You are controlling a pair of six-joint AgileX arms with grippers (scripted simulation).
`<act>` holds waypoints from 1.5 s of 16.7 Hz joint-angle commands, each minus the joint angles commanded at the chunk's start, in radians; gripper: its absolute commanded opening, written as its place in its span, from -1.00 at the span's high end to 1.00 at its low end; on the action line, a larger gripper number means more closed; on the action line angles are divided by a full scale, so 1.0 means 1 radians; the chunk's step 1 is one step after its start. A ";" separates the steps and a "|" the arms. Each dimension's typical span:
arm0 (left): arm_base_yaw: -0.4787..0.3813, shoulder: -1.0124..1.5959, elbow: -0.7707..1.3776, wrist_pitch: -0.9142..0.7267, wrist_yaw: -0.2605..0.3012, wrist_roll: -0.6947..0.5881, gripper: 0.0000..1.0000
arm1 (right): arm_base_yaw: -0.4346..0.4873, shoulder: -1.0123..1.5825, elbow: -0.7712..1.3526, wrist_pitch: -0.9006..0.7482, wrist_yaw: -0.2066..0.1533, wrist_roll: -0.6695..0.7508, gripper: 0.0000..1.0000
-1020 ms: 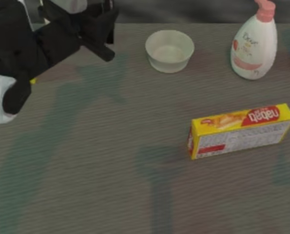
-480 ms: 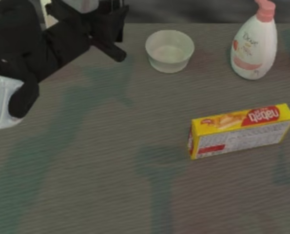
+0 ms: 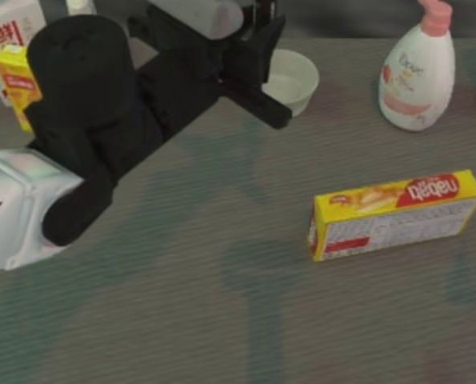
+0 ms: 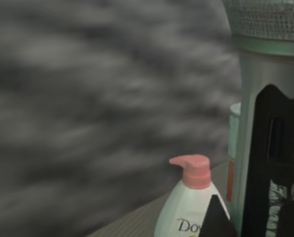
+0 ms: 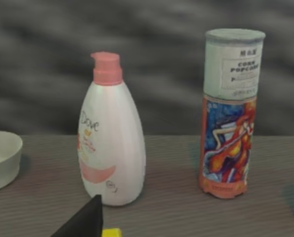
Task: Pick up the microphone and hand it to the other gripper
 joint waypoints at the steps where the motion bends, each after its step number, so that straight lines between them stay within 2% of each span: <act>1: -0.009 -0.008 -0.002 -0.003 -0.009 0.000 1.00 | 0.000 0.000 0.000 0.000 0.000 0.000 -1.00; 14: -0.010 -0.009 -0.002 -0.004 -0.010 0.000 1.00 | 0.021 0.034 0.021 0.015 -0.003 -0.001 -1.00; 18: -0.010 -0.009 -0.002 -0.004 -0.010 0.000 1.00 | 0.122 0.225 0.128 0.093 -0.021 -0.001 -1.00; 25: -0.010 -0.009 -0.002 -0.004 -0.010 0.000 1.00 | 0.390 0.756 0.441 0.335 -0.077 0.012 -1.00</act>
